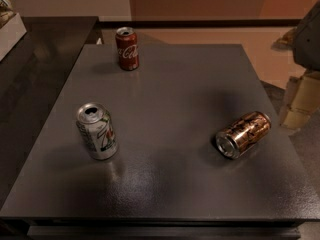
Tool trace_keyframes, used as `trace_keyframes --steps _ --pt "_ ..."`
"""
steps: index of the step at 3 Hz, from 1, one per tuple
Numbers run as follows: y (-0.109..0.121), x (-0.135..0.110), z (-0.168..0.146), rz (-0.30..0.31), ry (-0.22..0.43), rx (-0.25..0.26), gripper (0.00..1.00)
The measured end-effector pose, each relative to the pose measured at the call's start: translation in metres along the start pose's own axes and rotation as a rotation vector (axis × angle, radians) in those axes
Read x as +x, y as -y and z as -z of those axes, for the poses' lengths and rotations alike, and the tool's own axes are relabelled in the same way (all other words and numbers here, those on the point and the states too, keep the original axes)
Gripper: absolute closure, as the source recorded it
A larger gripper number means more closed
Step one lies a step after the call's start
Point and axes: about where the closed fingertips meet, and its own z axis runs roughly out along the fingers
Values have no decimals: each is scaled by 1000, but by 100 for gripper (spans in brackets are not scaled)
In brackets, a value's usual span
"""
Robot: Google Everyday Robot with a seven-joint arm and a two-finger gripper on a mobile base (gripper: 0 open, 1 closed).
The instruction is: Pick orange can
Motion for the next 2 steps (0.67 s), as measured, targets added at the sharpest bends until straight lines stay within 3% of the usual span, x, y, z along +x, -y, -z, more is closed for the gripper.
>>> trace_keyframes --steps 2 --pt "-1 -11 -44 255 -1 -92 0"
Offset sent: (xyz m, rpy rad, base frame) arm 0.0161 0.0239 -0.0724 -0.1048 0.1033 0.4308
